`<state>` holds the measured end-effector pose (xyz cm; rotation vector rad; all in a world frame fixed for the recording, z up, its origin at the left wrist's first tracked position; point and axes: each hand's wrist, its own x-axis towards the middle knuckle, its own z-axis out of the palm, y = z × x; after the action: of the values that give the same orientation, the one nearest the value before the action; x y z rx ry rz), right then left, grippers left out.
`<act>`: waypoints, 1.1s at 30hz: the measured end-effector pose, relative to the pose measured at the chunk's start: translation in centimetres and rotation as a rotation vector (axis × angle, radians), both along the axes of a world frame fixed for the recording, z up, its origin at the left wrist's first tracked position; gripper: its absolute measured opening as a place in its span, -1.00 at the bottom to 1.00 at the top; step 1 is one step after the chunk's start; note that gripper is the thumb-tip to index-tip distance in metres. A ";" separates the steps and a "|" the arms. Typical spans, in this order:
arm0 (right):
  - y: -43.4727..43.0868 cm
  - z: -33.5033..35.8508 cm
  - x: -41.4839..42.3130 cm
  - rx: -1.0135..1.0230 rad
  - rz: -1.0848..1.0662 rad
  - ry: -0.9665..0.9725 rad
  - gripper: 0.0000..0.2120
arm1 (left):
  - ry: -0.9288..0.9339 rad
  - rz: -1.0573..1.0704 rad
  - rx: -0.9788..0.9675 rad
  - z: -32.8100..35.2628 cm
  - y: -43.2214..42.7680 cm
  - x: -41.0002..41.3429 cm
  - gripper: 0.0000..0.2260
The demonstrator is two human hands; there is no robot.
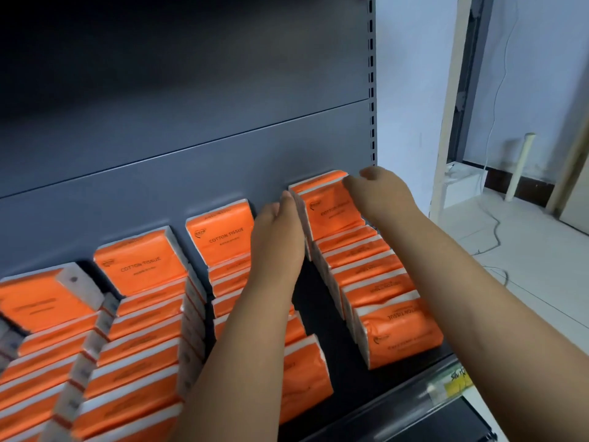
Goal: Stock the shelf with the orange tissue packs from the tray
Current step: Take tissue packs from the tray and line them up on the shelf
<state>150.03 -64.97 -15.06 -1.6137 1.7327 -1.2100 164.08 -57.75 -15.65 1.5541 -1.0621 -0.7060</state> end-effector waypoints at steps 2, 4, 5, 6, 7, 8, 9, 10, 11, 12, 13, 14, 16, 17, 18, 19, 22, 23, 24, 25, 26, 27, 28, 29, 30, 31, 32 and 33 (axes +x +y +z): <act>1.0 0.4 0.8 -0.057 0.002 0.128 -0.54 | -0.246 -0.013 -0.056 -0.1 0.6 0.9 -0.73; 2.2 0.8 1.8 -0.127 0.027 0.227 -0.53 | -0.493 -0.014 -0.101 0.2 1.5 2.3 -0.62; 3.0 0.8 2.4 -0.182 0.044 0.264 -0.54 | -0.582 0.002 -0.112 0.4 2.0 3.1 -0.60; 4.1 0.9 3.2 -0.256 0.069 0.291 -0.55 | -0.653 0.016 -0.129 0.6 2.7 3.8 -0.59; 5.5 0.8 4.0 -0.341 0.118 0.306 -0.57 | -0.714 0.025 -0.154 0.7 3.6 4.6 -0.60; 7.1 0.8 4.9 -0.411 0.191 0.323 -0.58 | -0.767 0.033 -0.176 0.8 4.6 5.4 -0.60; 8.6 0.6 5.9 -0.477 0.272 0.344 -0.59 | -0.810 0.043 -0.194 0.8 5.8 6.2 -0.60; 10.2 0.4 6.9 -0.530 0.344 0.372 -0.61 | -0.838 0.060 -0.210 0.9 7.0 6.9 -0.57; 11.7 0.3 7.9 -0.571 0.404 0.399 -0.61 | -0.855 0.079 -0.231 1.1 8.3 7.7 -0.52; 13.1 0.3 8.8 -0.595 0.451 0.419 -0.61 | -0.864 0.097 -0.252 1.2 9.6 8.5 -0.48; 14.3 0.4 9.8 -0.604 0.494 0.423 -0.59 | -0.871 0.115 -0.266 1.5 10.9 9.2 -0.44; 15.5 0.7 10.7 -0.596 0.531 0.403 -0.58 | -0.877 0.130 -0.265 2.0 12.3 10.0 -0.40; 17.7 1.5 12.6 -0.556 0.592 0.327 -0.57 | -0.877 0.169 -0.234 2.6 15.0 11.8 -0.39; 18.6 1.8 13.5 -0.539 0.606 0.297 -0.57 | -0.887 0.193 -0.219 2.8 16.4 12.9 -0.42; 19.6 1.9 14.6 -0.526 0.606 0.287 -0.57 | -0.907 0.210 -0.201 2.8 18.0 14.1 -0.45; 20.7 2.0 15.9 -0.513 0.606 0.294 -0.54 | -0.937 0.222 -0.182 2.7 19.7 15.4 -0.47; 25.4 1.6 20.2 -0.490 0.655 0.359 -0.40 | -1.054 0.286 -0.093 1.5 26.5 20.1 -0.49; 27.5 1.3 21.7 -0.492 0.681 0.376 -0.39 | -1.095 0.322 -0.046 0.9 29.1 21.7 -0.47; 29.8 1.0 23.3 -0.485 0.720 0.381 -0.40 | -1.126 0.367 -0.006 0.2 31.9 23.2 -0.46; 32.2 0.5 24.8 -0.467 0.780 0.370 -0.41 | -1.142 0.416 0.027 -0.7 34.8 24.7 -0.44; 34.5 -0.1 26.3 -0.445 0.852 0.347 -0.41 | -1.147 0.466 0.061 -1.7 37.7 25.9 -0.43; 36.7 -0.8 27.7 -0.428 0.920 0.328 -0.40 | -1.153 0.514 0.102 -2.7 40.6 27.1 -0.41; 38.7 -1.6 29.0 -0.420 0.989 0.329 -0.40 | -1.166 0.554 0.148 -3.8 43.2 28.0 -0.39; 40.5 -2.4 30.1 -0.416 1.068 0.356 -0.40 | -1.183 0.583 0.199 -5.0 45.6 28.8 -0.38; 42.1 -3.0 31.0 -0.419 1.145 0.396 -0.40 | -1.188 0.596 0.254 -6.1 47.7 29.4 -0.39; 43.7 -3.6 31.9 -0.438 1.206 0.426 -0.40 | -1.173 0.607 0.306 -7.0 49.7 30.1 -0.39; 45.1 -4.1 32.8 -0.460 1.246 0.453 -0.39 | -1.152 0.628 0.346 -7.9 51.4 30.8 -0.40; 46.4 -4.7 33.5 -0.467 1.270 0.488 -0.37 | -1.130 0.653 0.383 -8.7 52.9 31.3 -0.40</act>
<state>183.54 -18.59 -19.76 -2.7319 0.2626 -0.5602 195.38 -4.86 -24.38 2.5516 -1.0789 0.5534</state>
